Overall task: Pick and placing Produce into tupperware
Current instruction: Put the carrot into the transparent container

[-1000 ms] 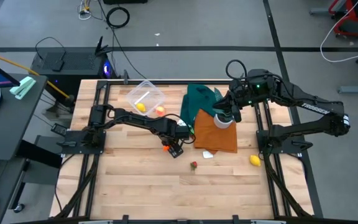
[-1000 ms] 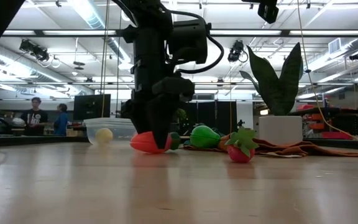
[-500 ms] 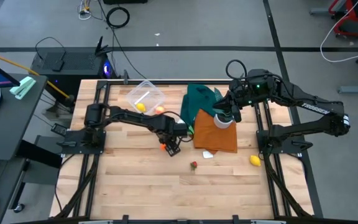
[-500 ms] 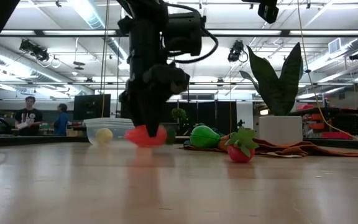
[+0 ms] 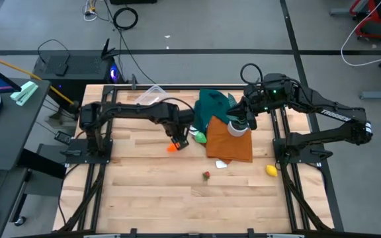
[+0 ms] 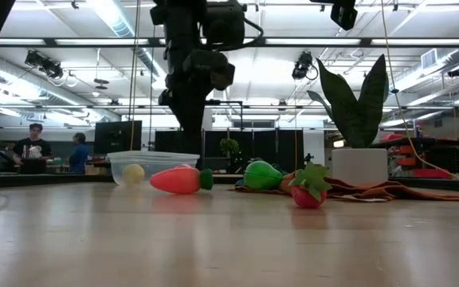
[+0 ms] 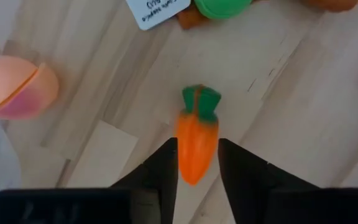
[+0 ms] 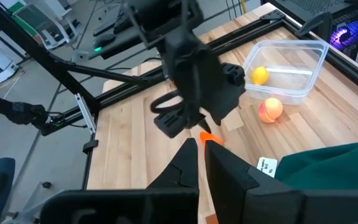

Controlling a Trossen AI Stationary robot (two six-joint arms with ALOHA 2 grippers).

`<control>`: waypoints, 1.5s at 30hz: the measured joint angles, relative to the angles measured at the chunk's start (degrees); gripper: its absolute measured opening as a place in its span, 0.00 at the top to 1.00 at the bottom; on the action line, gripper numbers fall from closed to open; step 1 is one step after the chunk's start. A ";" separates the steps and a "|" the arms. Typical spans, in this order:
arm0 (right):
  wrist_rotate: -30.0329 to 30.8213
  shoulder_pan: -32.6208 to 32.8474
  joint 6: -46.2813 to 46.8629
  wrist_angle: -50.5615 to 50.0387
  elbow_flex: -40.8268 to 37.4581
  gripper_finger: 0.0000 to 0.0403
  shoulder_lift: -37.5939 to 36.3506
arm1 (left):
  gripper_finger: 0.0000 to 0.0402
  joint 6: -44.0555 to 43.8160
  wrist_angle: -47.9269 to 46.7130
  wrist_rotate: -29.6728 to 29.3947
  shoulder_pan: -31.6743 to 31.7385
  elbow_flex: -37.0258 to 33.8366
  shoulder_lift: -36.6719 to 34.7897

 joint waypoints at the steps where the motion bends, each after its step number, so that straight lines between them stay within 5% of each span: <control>1: -0.01 0.00 0.15 0.00 0.00 1.00 0.00 | 0.71 1.00 -0.64 0.65 0.26 0.00 0.00; 6: 0.00 0.00 0.37 0.01 0.00 1.00 0.00 | 0.66 5.48 -3.22 0.53 0.37 -0.02 1.80; 23: 0.03 0.24 1.71 1.46 -0.02 1.00 0.02 | 0.04 7.67 -1.14 -5.40 2.48 -0.04 5.56; 45: 0.03 0.26 1.86 1.86 -0.02 1.00 0.00 | 0.02 12.14 -0.63 -1.40 0.65 -0.02 12.67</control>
